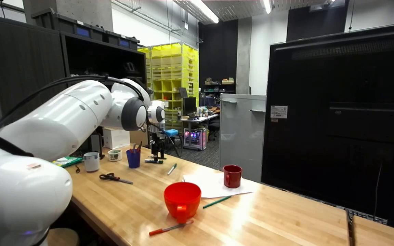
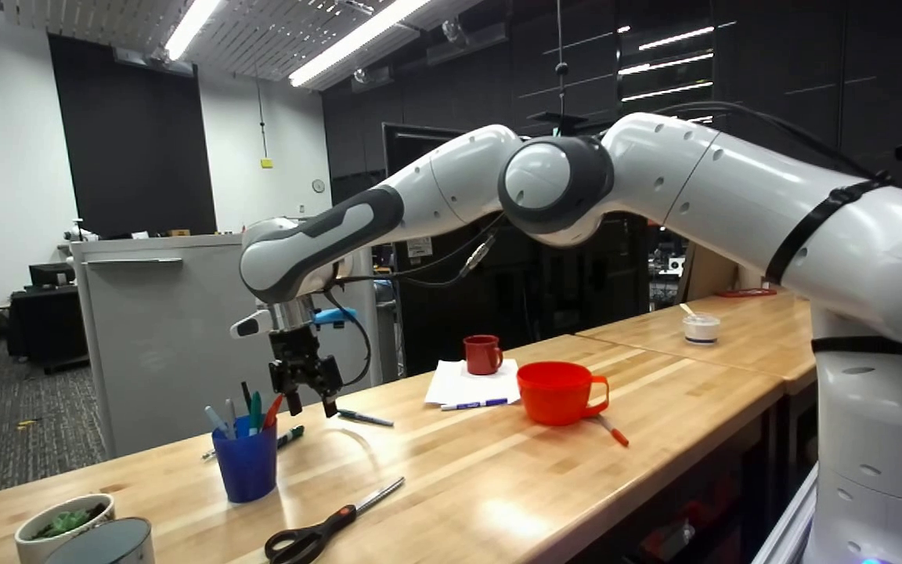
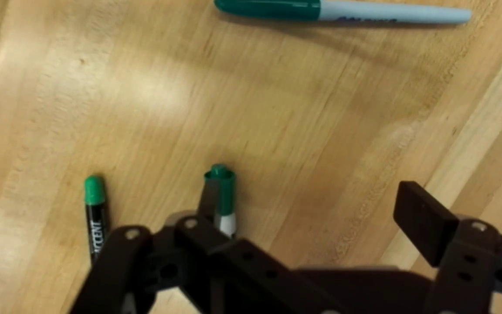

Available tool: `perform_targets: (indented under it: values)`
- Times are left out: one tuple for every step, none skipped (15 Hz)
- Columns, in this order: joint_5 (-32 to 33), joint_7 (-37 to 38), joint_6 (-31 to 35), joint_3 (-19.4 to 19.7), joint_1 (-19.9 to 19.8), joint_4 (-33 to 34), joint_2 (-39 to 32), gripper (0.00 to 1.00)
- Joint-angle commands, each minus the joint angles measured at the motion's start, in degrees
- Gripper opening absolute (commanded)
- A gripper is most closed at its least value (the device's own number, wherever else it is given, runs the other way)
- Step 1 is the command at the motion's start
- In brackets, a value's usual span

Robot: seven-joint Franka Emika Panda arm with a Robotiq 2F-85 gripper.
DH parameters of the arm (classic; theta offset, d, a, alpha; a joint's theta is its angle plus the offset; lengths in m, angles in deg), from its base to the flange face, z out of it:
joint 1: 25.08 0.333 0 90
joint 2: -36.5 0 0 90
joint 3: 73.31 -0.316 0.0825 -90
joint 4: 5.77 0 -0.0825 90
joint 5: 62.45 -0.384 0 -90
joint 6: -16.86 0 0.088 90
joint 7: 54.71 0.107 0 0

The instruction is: Move the green marker to the right

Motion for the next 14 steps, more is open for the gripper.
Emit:
perform_targets:
  values:
    - [0.04, -2.03, -1.6, 1.0, 1.22, 6.89, -4.31, 1.0]
    - [-0.07, -2.42, -1.94, 1.06, 1.28, 8.0, -4.98, 1.0]
    - [-0.19, -3.01, -1.91, 1.08, 1.28, 8.99, -5.71, 1.0]
    - [-0.3, -3.47, -2.08, 1.13, 1.31, 9.91, -6.31, 1.0]
    - [-0.4, -4.01, -2.04, 1.15, 1.39, 10.9, -7.01, 1.0]
    - [-0.48, -4.57, -2.18, 1.23, 1.49, 11.8, -7.59, 1.0]
    - [-0.62, -5.08, -2.28, 1.26, 1.6, 12.74, -8.21, 1.0]
    - [-0.71, -5.59, -2.46, 1.32, 1.75, 13.58, -8.73, 1.0]
    - [-0.83, -5.99, -2.59, 1.35, 1.88, 14.46, -9.26, 1.0]
    - [-1.02, -6.48, -2.86, 1.34, 2.02, 15.27, -9.7, 1.0]
    - [-1.21, -6.77, -2.99, 1.36, 2.19, 16.09, -10.21, 1.0]
    - [-1.44, -7.11, -2.82, 1.36, 2.26, 16.69, -10.72, 1.0]
    - [-0.64, -7.1, -2.42, 0.21, 1.71, 16.25, -10.78, 1.0]
    - [-0.74, -7.3, -2.36, 0.13, 1.7, 16.64, -11.21, 1.0]
